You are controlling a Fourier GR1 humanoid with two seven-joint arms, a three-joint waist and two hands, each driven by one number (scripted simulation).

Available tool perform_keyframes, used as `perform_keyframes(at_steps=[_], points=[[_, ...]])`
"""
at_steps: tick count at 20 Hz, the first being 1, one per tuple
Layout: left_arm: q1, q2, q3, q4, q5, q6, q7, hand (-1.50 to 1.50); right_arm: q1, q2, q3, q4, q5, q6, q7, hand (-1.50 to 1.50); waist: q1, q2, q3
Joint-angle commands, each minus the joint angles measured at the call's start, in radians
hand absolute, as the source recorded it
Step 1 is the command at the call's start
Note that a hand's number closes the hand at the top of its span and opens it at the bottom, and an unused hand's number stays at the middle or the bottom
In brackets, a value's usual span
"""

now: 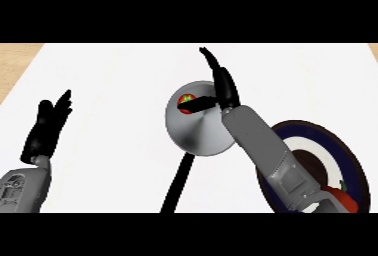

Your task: Pick the tomato from the plate and place it in the pan

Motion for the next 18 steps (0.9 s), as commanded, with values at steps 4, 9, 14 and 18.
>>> perform_keyframes(at_steps=[4, 9, 14, 18], points=[[0.075, 0.008, 0.03, -0.015, -0.005, 0.023, -0.013, 0.0, -0.043, -0.063, -0.134, 0.087, -0.062, 0.019, -0.057, -1.5, -0.069, -0.013, -0.001], [0.06, 0.04, 0.058, -0.051, 0.025, -0.011, 0.033, 0.0, 0.027, -0.212, -0.182, 0.036, -0.089, 0.171, -0.105, -1.5, -0.095, -0.02, -0.001], [0.076, 0.044, 0.08, -0.02, 0.025, -0.006, -0.003, 0.0, 0.087, -0.361, -0.231, -0.034, -0.124, 0.33, -0.084, -1.5, -0.103, -0.023, -0.002], [0.114, -0.029, 0.034, -0.055, -0.017, 0.052, -0.006, 0.0, 0.19, -0.446, -0.245, -0.078, -0.129, 0.469, -0.132, -1.5, -0.104, -0.024, -0.002]])
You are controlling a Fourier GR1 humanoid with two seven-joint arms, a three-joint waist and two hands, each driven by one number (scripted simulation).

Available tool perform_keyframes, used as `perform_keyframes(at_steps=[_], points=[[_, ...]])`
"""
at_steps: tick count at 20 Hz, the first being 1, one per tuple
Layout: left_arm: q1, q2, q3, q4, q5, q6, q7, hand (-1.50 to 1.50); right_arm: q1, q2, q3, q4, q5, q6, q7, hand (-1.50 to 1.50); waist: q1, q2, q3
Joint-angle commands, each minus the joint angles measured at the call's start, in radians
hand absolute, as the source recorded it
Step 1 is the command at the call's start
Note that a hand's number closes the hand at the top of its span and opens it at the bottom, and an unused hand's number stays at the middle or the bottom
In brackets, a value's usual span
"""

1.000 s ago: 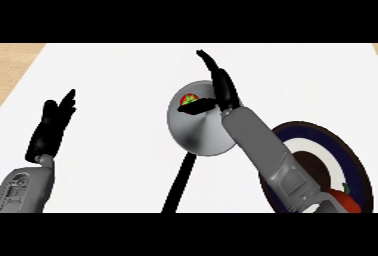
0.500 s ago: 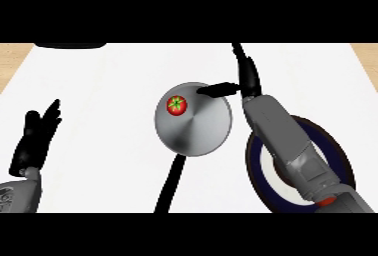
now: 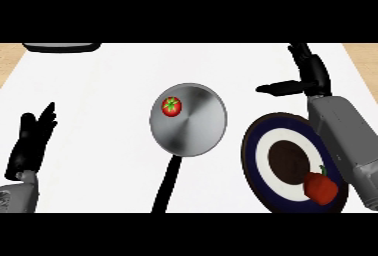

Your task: Pick the tomato from the plate and place it in the pan

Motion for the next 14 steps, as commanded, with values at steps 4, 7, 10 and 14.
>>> perform_keyframes(at_steps=[4, 7, 10, 14], points=[[0.037, 0.036, 0.038, 0.011, 0.03, -0.05, -0.038, 0.0, 0.092, -0.187, -0.05, -0.1, -0.026, 0.225, 0.039, -1.5, -0.001, -0.002, 0.0], [-0.004, 0.02, 0.016, -0.033, 0.022, -0.045, 0.036, 0.0, 0.092, -0.248, -0.077, -0.059, -0.012, 0.311, 0.004, -1.5, 0.006, 0.001, 0.0], [0.037, 0.008, 0.012, -0.068, 0.011, -0.03, 0.044, 0.0, 0.148, -0.322, -0.105, 0.003, -0.001, 0.386, -0.1, -1.5, 0.011, 0.003, 0.001], [0.002, -0.014, 0.016, 0.011, -0.004, -0.013, -0.008, 0.0, 0.19, -0.319, -0.121, -0.027, 0.036, 0.398, -0.126, -1.5, 0.002, 0.001, 0.0]])
